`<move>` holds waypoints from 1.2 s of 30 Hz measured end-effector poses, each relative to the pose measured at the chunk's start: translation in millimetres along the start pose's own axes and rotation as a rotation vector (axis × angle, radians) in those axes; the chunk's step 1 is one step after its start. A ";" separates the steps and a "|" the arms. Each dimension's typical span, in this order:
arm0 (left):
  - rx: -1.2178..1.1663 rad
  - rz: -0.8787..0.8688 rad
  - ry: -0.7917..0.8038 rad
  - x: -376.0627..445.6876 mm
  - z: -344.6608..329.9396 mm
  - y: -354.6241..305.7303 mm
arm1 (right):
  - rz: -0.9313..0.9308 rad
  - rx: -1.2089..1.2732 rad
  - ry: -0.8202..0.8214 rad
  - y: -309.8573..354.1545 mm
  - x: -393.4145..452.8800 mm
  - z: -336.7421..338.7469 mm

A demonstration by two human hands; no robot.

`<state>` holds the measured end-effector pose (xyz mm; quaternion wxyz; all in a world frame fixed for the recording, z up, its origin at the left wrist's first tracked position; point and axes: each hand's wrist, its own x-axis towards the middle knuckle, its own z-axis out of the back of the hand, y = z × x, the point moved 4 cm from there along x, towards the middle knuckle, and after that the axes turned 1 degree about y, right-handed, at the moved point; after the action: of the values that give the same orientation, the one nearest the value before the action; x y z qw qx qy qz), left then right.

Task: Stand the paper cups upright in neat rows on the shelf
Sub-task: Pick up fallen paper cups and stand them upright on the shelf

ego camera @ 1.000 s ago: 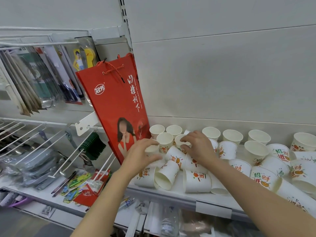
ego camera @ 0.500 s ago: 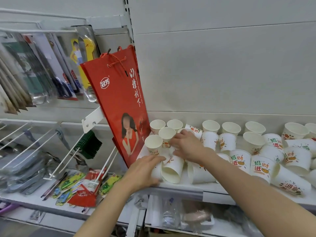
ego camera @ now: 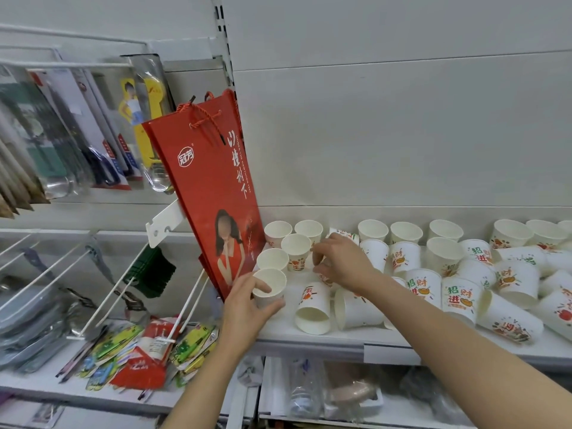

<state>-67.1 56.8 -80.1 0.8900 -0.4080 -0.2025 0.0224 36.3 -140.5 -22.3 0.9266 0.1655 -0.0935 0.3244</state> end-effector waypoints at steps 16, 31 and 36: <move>0.272 -0.575 -0.095 -18.5 -4.3 -31.0 | -0.127 0.155 -0.184 6.5 -31.0 -18.2; 0.545 -0.418 0.173 23.4 -25.7 -73.6 | 0.247 -0.176 -0.182 0.6 -113.6 9.4; 0.580 -0.279 0.353 41.8 -31.4 -78.9 | 0.249 -0.318 -0.059 6.8 -108.4 8.8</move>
<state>-26.8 -9.8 -26.1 0.9844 -0.1046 -0.0846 -0.1136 -52.3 -200.5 -42.9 0.8907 0.0139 -0.1901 0.4126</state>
